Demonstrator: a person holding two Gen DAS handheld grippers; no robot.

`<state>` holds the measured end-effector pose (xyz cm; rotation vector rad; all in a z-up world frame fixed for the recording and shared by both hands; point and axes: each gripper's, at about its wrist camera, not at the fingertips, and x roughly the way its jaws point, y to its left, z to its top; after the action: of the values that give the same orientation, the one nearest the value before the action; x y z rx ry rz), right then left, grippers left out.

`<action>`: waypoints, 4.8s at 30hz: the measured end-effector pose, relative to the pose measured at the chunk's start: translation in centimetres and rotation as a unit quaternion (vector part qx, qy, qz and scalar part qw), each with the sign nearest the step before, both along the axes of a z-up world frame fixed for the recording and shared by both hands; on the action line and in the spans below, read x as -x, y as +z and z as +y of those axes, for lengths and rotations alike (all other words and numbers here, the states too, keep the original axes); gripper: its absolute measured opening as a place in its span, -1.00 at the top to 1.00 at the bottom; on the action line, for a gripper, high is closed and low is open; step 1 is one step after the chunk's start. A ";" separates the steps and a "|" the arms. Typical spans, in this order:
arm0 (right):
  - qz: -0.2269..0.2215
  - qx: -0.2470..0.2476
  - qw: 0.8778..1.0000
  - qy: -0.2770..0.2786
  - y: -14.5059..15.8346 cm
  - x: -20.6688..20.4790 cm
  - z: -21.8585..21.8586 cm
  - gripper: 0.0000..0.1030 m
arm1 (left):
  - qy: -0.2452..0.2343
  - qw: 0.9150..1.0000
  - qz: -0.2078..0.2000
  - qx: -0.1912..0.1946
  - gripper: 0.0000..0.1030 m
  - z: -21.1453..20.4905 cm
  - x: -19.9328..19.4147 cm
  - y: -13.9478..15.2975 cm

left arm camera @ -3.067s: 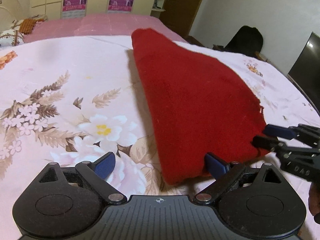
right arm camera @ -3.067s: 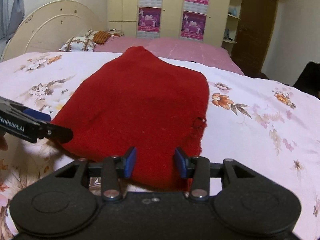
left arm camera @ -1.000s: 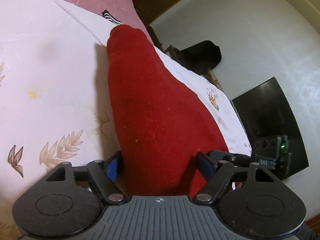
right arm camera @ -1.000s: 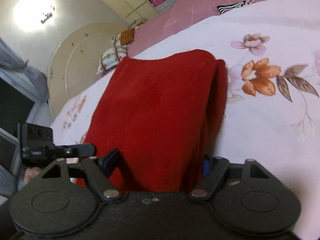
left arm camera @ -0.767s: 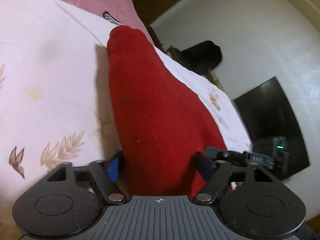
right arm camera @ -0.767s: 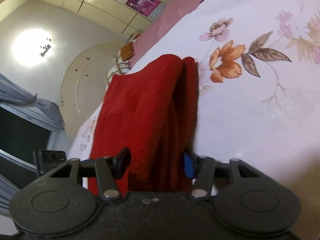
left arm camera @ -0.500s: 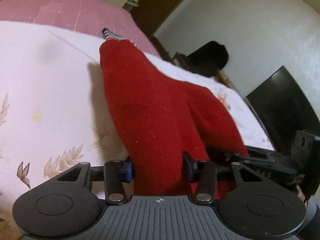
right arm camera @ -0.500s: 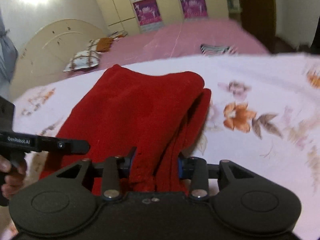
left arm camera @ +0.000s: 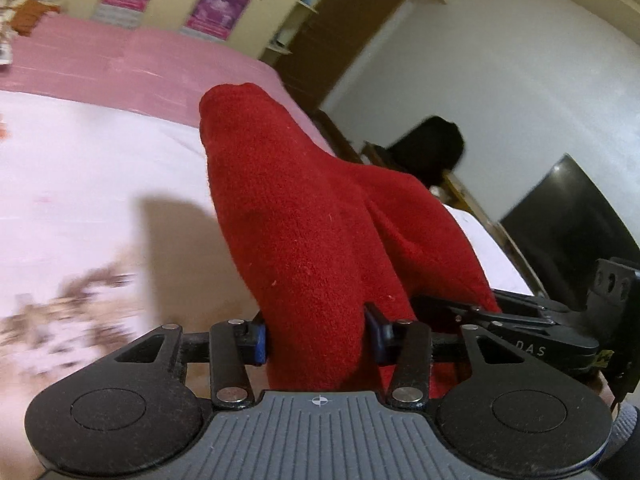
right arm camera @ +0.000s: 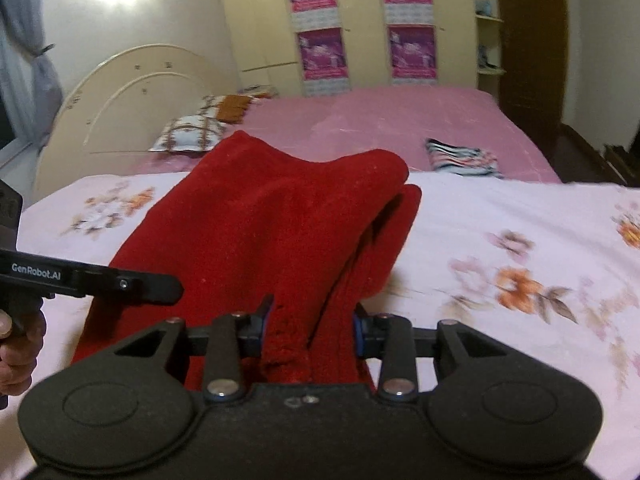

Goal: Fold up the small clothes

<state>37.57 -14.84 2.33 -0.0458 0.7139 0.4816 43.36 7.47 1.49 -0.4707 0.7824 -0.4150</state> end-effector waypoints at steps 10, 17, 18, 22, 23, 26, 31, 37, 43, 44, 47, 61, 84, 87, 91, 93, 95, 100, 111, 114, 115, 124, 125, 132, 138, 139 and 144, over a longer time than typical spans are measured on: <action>0.012 -0.028 0.996 0.088 -1.1 1.6 11.5 0.33 | 0.063 0.996 0.026 -0.058 0.12 11.6 6.1 0.8; 0.041 -0.035 0.992 0.114 -3.8 2.4 16.4 0.33 | 0.084 0.991 0.067 -0.076 0.11 15.0 7.2 -2.7; 0.046 -0.034 0.992 0.115 -4.3 2.3 16.7 0.33 | 0.088 0.991 0.074 -0.074 0.11 15.4 6.9 -3.5; 0.071 -0.034 0.993 0.093 -6.7 1.4 16.5 0.32 | 0.106 0.990 0.076 -0.046 -0.14 16.2 6.4 -5.7; 0.079 -0.046 0.992 0.089 -7.1 1.1 16.1 0.31 | 0.116 0.989 0.072 -0.064 -0.42 15.8 6.4 -5.8; 0.091 -0.065 0.990 0.086 -7.6 0.5 15.2 0.25 | 0.131 0.985 0.064 -0.095 -0.72 15.6 6.7 -6.4; 0.074 -0.049 0.994 0.071 -7.5 1.4 14.4 -0.16 | 0.135 0.982 0.059 -0.118 -0.74 16.2 8.3 -5.7; 0.020 -0.069 0.997 0.042 -3.9 2.7 11.5 0.38 | 0.175 0.968 -0.018 -0.179 -0.73 16.2 11.5 -1.5; -0.005 -0.010 0.993 0.119 -3.4 4.3 15.5 0.76 | 0.094 0.978 -0.031 -0.182 -0.73 11.0 9.7 -1.5; -0.013 0.033 0.992 0.119 -4.1 4.4 16.5 0.82 | 0.095 0.976 -0.017 -0.197 -0.73 10.3 9.3 -2.2; -0.040 0.148 0.983 0.097 -6.7 4.1 18.3 0.96 | 0.101 0.971 -0.014 -0.218 -0.73 9.3 9.5 -1.8; 0.227 -0.192 0.955 -0.001 -7.4 8.1 6.1 0.28 | 0.163 0.966 -0.016 -0.200 -0.73 10.3 18.8 -3.0; 0.097 -0.111 0.989 0.026 -6.1 9.0 9.8 0.81 | 0.180 0.959 0.040 -0.215 -0.73 10.0 18.9 -5.3; 0.139 -0.098 0.985 0.036 -7.9 8.4 9.9 0.73 | 0.184 0.959 0.039 -0.213 -0.73 9.8 19.6 -4.8; 0.105 -0.092 0.990 0.034 -5.4 9.9 8.4 0.34 | 0.176 0.957 0.016 -0.231 -0.73 8.7 21.8 -2.8; 0.079 -0.080 0.993 0.025 -4.2 11.5 7.4 0.33 | 0.176 0.957 0.004 -0.230 -0.73 8.0 23.5 -1.5; 0.067 -0.076 0.995 0.025 -3.4 13.7 6.3 0.32 | 0.179 0.957 -0.006 -0.229 -0.73 7.1 25.1 -0.4; 0.014 -0.058 0.998 0.027 -0.7 20.2 5.6 -0.20 | 0.190 0.958 -0.019 -0.212 -0.74 4.6 29.8 1.9; -0.020 -0.043 0.998 0.033 3.7 30.1 5.1 -0.98 | 0.196 0.954 -0.047 -0.221 -1.00 0.8 39.5 5.8; -0.064 -0.034 0.997 0.023 4.7 32.4 5.3 -0.98 | 0.199 0.953 -0.057 -0.221 -1.00 0.3 41.2 6.6; -0.075 -0.031 0.997 0.018 4.9 32.9 5.3 -0.98 | 0.199 0.953 -0.060 -0.221 -1.00 0.1 41.6 6.8; -0.096 -0.015 0.995 0.003 4.9 34.9 5.5 -0.98 | 0.204 0.951 -0.074 -0.222 -1.00 -0.8 43.4 7.8; -0.096 -0.015 0.995 0.004 4.9 35.0 5.5 -0.98 | 0.204 0.950 -0.076 -0.221 -1.00 -0.8 43.4 7.9; -0.104 -0.017 0.994 0.006 4.9 35.8 5.4 -0.98 | 0.201 0.951 -0.081 -0.222 -1.00 -1.4 43.7 8.1; -0.111 -0.016 0.994 -0.001 5.0 36.0 5.4 -0.98 | 0.194 0.951 -0.083 -0.224 -1.00 -1.5 43.6 8.3; -0.111 -0.016 0.994 -0.002 5.1 35.9 5.4 -0.98 | 0.194 0.951 -0.084 -0.224 -1.00 -1.6 43.5 8.3; -0.111 -0.015 0.994 -0.003 5.1 35.8 5.4 -0.98 | 0.195 0.951 -0.085 -0.223 -1.00 -1.6 43.6 8.5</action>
<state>1.73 -9.45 7.46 -0.0671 0.4890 0.4729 -0.27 5.87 9.98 -0.1522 0.5735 0.0929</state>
